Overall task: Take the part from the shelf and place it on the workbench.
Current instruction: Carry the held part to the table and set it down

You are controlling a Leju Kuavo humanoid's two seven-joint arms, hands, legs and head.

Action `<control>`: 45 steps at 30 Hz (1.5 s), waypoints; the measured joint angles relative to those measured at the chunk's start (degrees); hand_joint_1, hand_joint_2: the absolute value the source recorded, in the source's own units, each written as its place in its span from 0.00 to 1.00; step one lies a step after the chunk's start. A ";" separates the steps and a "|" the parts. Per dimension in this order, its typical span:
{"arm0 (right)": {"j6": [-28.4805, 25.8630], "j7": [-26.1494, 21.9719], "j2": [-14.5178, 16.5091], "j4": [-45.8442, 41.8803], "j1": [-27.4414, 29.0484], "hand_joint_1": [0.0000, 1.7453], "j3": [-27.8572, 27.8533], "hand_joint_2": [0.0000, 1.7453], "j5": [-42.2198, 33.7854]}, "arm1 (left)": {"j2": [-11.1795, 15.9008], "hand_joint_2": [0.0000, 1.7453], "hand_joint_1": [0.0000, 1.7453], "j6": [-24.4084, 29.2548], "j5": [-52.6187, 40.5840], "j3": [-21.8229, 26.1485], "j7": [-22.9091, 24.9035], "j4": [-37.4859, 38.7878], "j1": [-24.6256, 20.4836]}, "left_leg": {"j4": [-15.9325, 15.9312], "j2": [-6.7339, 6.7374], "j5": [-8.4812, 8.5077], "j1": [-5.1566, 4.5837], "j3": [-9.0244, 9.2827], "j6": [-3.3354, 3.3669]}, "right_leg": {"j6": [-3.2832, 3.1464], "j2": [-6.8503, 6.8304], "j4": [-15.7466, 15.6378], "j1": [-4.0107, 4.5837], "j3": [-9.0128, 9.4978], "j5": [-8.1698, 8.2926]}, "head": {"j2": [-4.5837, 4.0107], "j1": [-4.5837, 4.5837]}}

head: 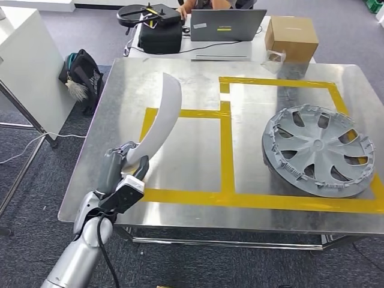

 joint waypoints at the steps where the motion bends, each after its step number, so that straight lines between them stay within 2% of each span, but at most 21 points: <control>1: -0.01 0.11 0.01 0.03 -0.01 0.00 0.05 1.00 0.14 | 0.03 1.00 1.00 -0.28 -1.20 -0.02 1.05 0.92 -0.88 | 0.05 -0.12 -0.34 -0.11 0.35 -0.18 | -0.07 -0.02 -2.40 0.03 0.42 1.88 | 0.00 0.01; 2: -0.01 0.22 0.03 0.07 -0.03 0.00 0.13 1.00 0.28 | 0.08 1.00 1.00 -0.54 -2.97 -0.05 2.53 2.09 -1.83 | 0.14 -0.23 -0.54 -0.24 0.42 -0.15 | 0.06 0.01 -3.52 0.01 0.59 2.69 | 0.00 -0.02; 5: -0.01 0.42 0.09 0.20 -0.18 0.00 0.50 1.00 0.76 | 0.28 1.00 1.00 -0.29 -10.62 -0.46 7.14 6.43 -4.65 | 0.15 -0.21 -0.60 -0.39 0.51 0.51 | 0.48 0.47 -3.78 -0.02 0.77 2.81 | 0.00 -0.13; 9: -0.04 0.51 0.08 0.26 -0.45 0.00 1.05 1.00 1.14 | 0.30 1.00 1.00 0.94 -17.15 -1.09 10.84 11.88 -7.80 | -0.46 0.09 -0.59 -0.33 0.93 0.57 | 0.13 0.93 -3.78 0.10 0.78 2.60 | -0.01 -0.12; 11: -0.09 0.68 0.08 0.28 -0.53 0.00 1.25 1.00 1.35 | 0.32 1.00 1.00 1.31 -22.28 -1.57 14.67 14.59 -9.27 | -0.68 0.11 -0.60 -0.30 1.04 0.37 | -0.10 0.93 -3.77 0.16 0.80 2.49 | -0.01 -0.11; 15: -0.18 1.14 0.08 0.37 -0.73 0.00 1.57 1.00 1.86 | 0.32 1.00 1.00 1.37 -31.48 -2.49 20.00 21.20 -11.93 | -0.88 0.11 -0.55 -0.09 1.08 -0.75 | -0.40 0.91 -3.75 0.33 0.78 2.48 | 0.00 -0.09; 22: -0.09 1.60 0.08 0.37 -0.81 0.00 1.87 1.00 2.30 | 0.11 1.00 1.00 1.15 -39.51 -3.56 24.04 29.56 -14.16 | -0.87 0.11 -0.44 -0.11 1.07 -1.01 | -0.50 0.88 -3.76 0.31 0.83 2.67 | -0.01 -0.07; 26: 0.04 1.63 0.08 0.39 -0.82 0.00 2.03 1.00 2.38 | 0.06 1.00 1.00 1.72 -39.18 -3.81 23.00 31.80 -14.70 | -0.85 0.10 -0.38 -0.20 1.06 -1.01 | -0.40 0.86 -3.76 0.20 0.84 2.77 | -0.01 -0.07; 32: 0.05 1.63 0.08 0.44 -0.80 0.00 2.33 1.00 2.38 | -0.30 1.00 1.00 1.97 -31.52 -3.36 15.75 31.94 -14.16 | -0.83 0.09 -0.31 -0.24 1.07 -0.97 | -0.34 0.80 -3.76 0.13 0.88 2.82 | 0.00 -0.08; 36: 0.05 1.63 0.08 0.44 -0.79 0.00 2.34 1.00 2.38 | -0.44 1.00 1.00 1.95 -30.30 -3.25 14.79 31.54 -13.86 | -0.83 0.09 -0.31 -0.24 1.07 -0.96 | -0.34 0.80 -3.76 0.13 0.88 2.83 | 0.00 -0.08; 38: 0.02 1.60 0.08 0.48 -0.73 0.00 2.38 1.00 2.23 | -0.67 1.00 1.00 2.26 -27.38 -3.08 12.59 29.32 -12.48 | -2.43 0.30 0.56 0.02 1.93 -0.08 | 0.24 0.69 -4.12 0.08 1.04 2.76 | 0.00 -0.03; 40: -0.04 1.54 0.07 0.52 -0.66 0.00 2.40 1.00 2.04 | -0.91 1.00 1.00 2.74 -24.09 -2.91 10.11 26.29 -10.76 | -4.26 0.58 1.59 0.47 2.87 0.80 | 1.15 0.45 -1.32 -0.08 -0.04 0.48 | -0.01 0.21; 42: -0.08 1.53 0.06 0.53 -0.61 0.00 2.40 1.00 1.99 | -0.92 1.00 1.00 2.93 -23.20 -2.90 9.38 24.68 -9.78 | -4.48 0.79 1.82 0.83 2.83 0.66 | 1.94 0.26 5.78 -0.47 -2.91 -3.43 | -0.01 0.38; 43: -0.09 1.54 0.05 0.54 -0.58 0.00 2.40 1.00 1.98 | -0.91 1.00 1.00 2.95 -22.93 -2.90 9.22 24.05 -9.26 | -4.46 0.87 1.90 1.04 2.69 0.44 | 2.39 0.20 8.55 -0.77 -4.00 -4.42 | 0.00 0.39; 44: -0.10 1.54 0.01 0.54 -0.54 0.00 2.40 1.00 1.97 | -0.88 1.00 1.00 2.95 -22.76 -2.89 9.08 23.50 -8.74 | -4.40 0.93 2.01 1.34 2.51 0.09 | 2.93 0.14 9.50 -1.14 -4.23 -4.34 | 0.00 0.37; 45: -0.11 1.55 -0.06 0.55 -0.52 0.00 2.40 1.00 1.96 | -0.84 1.00 1.00 2.95 -22.57 -2.89 8.96 22.99 -8.30 | -4.26 0.95 2.12 1.76 2.25 -0.39 | 3.54 0.05 8.19 -1.55 -3.39 -3.21 | -0.01 0.38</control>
